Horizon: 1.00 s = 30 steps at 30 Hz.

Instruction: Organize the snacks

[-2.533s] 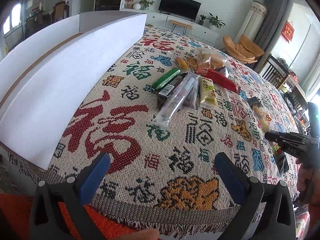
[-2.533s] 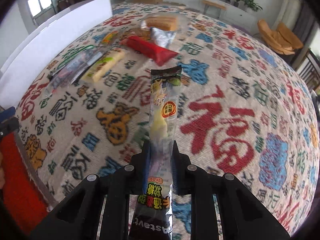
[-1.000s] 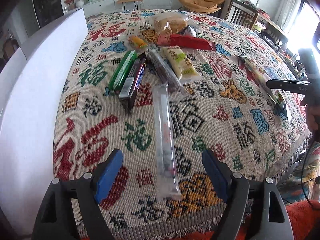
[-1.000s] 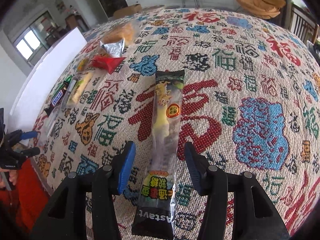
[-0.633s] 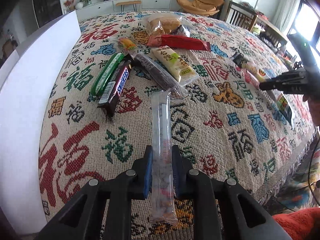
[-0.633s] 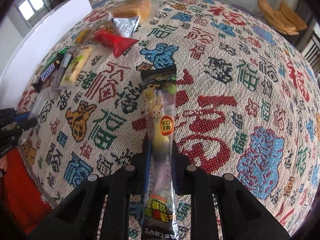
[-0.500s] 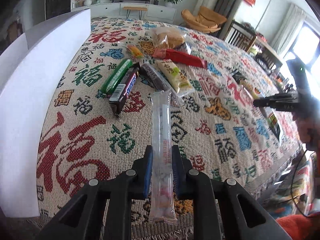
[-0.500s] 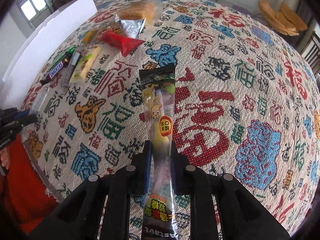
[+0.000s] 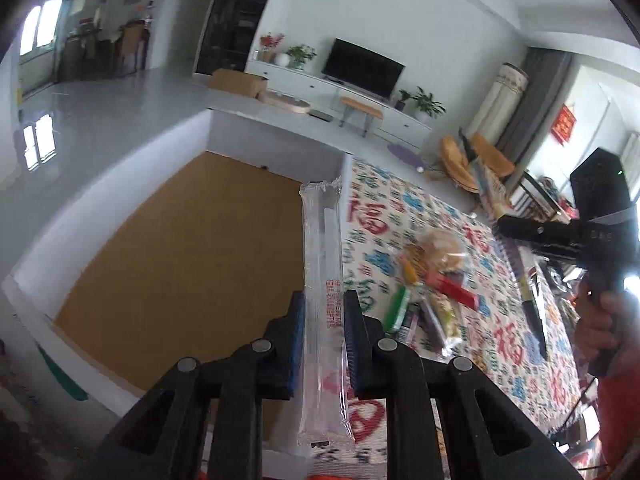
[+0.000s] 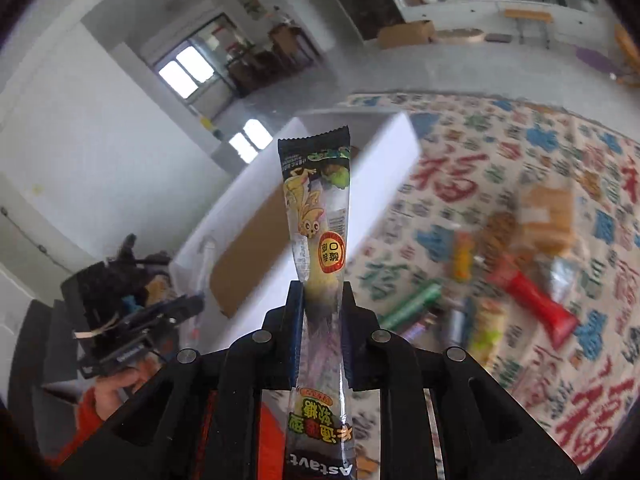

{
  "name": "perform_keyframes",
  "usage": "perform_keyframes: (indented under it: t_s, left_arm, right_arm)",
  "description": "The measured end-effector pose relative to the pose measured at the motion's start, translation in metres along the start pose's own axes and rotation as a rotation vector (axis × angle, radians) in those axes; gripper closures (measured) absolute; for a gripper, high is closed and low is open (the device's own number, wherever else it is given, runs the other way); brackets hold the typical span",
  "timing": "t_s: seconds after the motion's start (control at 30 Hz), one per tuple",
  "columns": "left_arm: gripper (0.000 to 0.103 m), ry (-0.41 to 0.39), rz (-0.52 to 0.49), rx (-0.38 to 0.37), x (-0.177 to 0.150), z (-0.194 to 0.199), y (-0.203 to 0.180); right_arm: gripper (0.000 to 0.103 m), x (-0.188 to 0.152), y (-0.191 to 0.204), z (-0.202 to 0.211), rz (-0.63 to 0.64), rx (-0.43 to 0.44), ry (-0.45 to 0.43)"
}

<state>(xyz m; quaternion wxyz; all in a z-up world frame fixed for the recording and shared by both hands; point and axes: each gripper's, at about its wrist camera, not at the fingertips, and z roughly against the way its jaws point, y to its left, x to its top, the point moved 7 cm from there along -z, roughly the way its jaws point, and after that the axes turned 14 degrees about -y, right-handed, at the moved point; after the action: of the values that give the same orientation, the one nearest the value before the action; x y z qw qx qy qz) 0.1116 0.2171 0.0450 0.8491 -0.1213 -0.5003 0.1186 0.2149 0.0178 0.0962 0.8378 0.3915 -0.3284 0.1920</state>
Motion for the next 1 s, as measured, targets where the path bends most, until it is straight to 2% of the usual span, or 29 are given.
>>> perform_keyframes:
  t_s: [0.13,0.2,0.23,0.27,0.3,0.4,0.5,0.6,0.67,0.77,0.87,1.0]
  left_arm:
    - [0.084,-0.023,-0.022,0.163,0.015,0.002,0.055]
    - [0.066,-0.031,-0.022,0.205,0.017,0.002,0.071]
    - [0.042,-0.04,-0.018,0.211,0.018,0.004,0.075]
    - [0.019,-0.057,-0.016,0.223,0.016,0.008,0.078]
    - [0.014,-0.081,-0.017,0.239,0.016,0.012,0.079]
    - [0.012,-0.1,-0.012,0.226,0.005,0.02,0.071]
    - [0.012,-0.091,0.001,0.149,-0.014,0.022,0.041]
    - [0.011,-0.077,-0.009,0.051,-0.04,0.024,-0.01]
    - [0.009,-0.055,-0.003,-0.033,-0.062,0.019,-0.049]
    - [0.009,0.012,0.008,-0.151,-0.097,0.002,-0.098]
    - [0.009,0.094,-0.056,-0.173,-0.131,-0.015,-0.131]
    - [0.009,0.131,-0.148,-0.135,-0.153,-0.029,-0.145]
  right_arm:
    - [0.085,0.027,0.075,-0.082,0.054,0.087,-0.011]
    - [0.077,0.032,0.095,-0.115,0.041,0.115,-0.025]
    - [0.064,0.032,0.1,-0.129,0.026,0.125,-0.023]
    - [0.055,0.031,0.103,-0.137,0.013,0.131,-0.022]
    - [0.049,0.031,0.103,-0.141,0.01,0.126,-0.033]
    - [0.048,0.025,0.091,-0.128,0.052,0.086,-0.078]
    - [0.039,0.011,0.058,-0.084,0.142,-0.021,-0.128]
    - [0.035,-0.018,0.001,-0.027,0.241,-0.202,-0.18]
    - [0.035,-0.045,-0.05,0.008,0.246,-0.34,-0.18]
    - [0.035,-0.093,-0.13,0.057,0.185,-0.526,-0.136]
    - [0.035,-0.133,-0.198,0.103,0.116,-0.7,-0.108]
    - [0.035,-0.157,-0.252,0.142,-0.007,-0.811,-0.124]
